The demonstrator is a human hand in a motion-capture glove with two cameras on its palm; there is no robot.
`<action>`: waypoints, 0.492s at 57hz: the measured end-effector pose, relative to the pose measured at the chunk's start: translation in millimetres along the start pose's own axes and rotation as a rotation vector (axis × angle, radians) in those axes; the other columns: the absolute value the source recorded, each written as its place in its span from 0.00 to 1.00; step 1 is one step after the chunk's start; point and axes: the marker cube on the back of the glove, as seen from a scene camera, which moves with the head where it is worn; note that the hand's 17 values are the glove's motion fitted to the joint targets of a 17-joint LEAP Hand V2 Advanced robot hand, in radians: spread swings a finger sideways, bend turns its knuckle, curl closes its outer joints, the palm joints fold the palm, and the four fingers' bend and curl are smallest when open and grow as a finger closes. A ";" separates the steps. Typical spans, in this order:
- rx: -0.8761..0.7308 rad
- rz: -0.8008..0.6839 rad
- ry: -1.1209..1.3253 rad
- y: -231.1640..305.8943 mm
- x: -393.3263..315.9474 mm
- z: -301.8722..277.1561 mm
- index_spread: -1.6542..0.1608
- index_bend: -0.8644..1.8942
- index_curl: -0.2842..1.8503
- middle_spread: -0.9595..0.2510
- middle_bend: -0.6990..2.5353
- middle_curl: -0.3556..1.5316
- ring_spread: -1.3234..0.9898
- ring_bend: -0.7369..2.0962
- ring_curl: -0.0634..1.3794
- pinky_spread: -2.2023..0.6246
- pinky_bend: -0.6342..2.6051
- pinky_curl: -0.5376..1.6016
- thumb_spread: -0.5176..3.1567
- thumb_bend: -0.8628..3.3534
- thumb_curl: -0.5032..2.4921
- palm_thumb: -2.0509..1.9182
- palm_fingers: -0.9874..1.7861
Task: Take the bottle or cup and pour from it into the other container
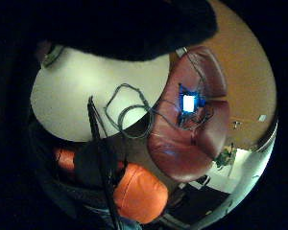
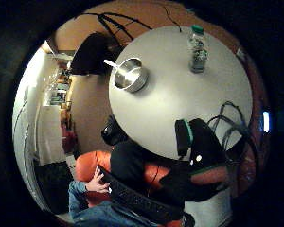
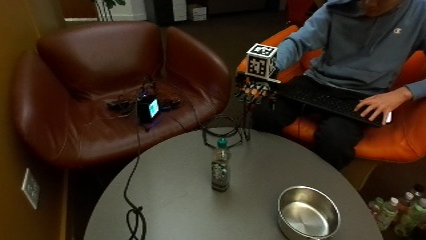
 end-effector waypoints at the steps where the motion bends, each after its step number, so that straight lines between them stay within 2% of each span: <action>1: -0.003 0.003 0.002 -0.9 0.4 -0.4 0.81 0.38 0.15 0.76 0.26 0.20 0.56 0.36 0.08 0.82 0.33 0.30 0.25 0.29 0.21 0.65 0.47; 11: -0.012 0.023 0.051 -30.4 1.7 -13.2 0.73 0.37 0.20 0.74 0.27 0.24 0.56 0.38 0.14 0.86 0.35 0.35 0.37 0.28 0.23 0.67 0.41; 28: -0.021 0.011 0.022 -62.8 1.4 -27.5 0.70 0.36 0.23 0.74 0.27 0.28 0.56 0.38 0.18 0.87 0.36 0.38 0.42 0.24 0.26 0.68 0.39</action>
